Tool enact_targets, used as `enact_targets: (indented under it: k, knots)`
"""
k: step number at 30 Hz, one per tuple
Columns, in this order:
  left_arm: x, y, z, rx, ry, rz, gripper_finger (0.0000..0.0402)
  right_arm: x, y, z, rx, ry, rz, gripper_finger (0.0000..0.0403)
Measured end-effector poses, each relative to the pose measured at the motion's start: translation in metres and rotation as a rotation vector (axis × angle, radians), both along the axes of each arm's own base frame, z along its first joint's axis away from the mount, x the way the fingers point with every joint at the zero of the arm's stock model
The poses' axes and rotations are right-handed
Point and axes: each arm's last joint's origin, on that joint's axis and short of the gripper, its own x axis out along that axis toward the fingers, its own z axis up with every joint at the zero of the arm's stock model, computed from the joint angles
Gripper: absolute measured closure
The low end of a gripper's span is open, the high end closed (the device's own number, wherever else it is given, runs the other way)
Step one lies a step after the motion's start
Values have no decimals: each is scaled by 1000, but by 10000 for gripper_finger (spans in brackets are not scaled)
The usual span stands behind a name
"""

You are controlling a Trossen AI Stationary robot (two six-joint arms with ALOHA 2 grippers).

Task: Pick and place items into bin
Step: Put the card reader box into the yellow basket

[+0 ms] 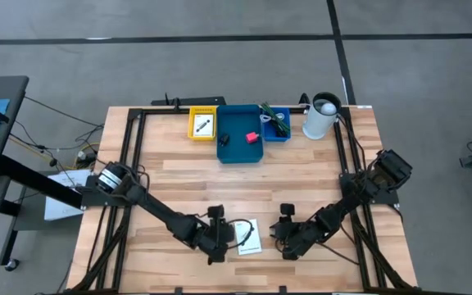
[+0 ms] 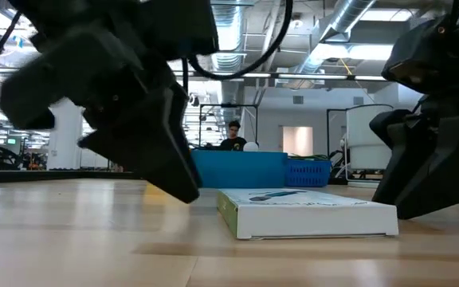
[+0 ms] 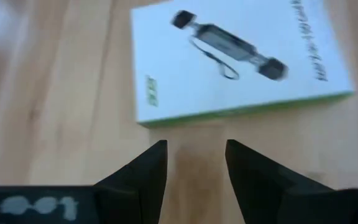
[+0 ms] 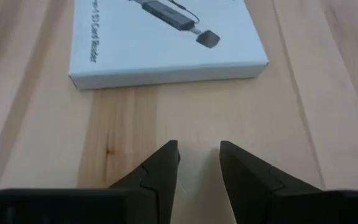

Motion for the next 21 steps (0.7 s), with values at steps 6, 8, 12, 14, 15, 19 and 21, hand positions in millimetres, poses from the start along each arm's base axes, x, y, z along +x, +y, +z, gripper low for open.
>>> enact_targets:
  k: [6, 8, 12, 14, 15, 19, 21]
  knots:
    - [-3, -10, -5, -16, -19, 11, 247, -1, 4, 0, 34, -14, 33, 285]
    - [-5, -10, -5, -9, -18, 38, 247, 0, 5, 0, 37, -20, 47, 285]
    - [-8, -12, -6, 2, -16, 55, 247, 0, 6, 1, 44, -23, 56, 285]
    - [-9, -12, -6, -7, -8, 72, 247, 0, 6, 1, 46, -26, 57, 285]
    - [-9, -12, -6, -12, -8, 79, 247, 1, 6, 1, 48, -28, 58, 285]
    - [-8, -10, -7, -24, -4, 87, 247, 2, 5, 1, 51, -30, 52, 285]
    - [-5, -9, -10, -50, -3, 92, 247, 4, 3, 2, 51, -33, 43, 285]
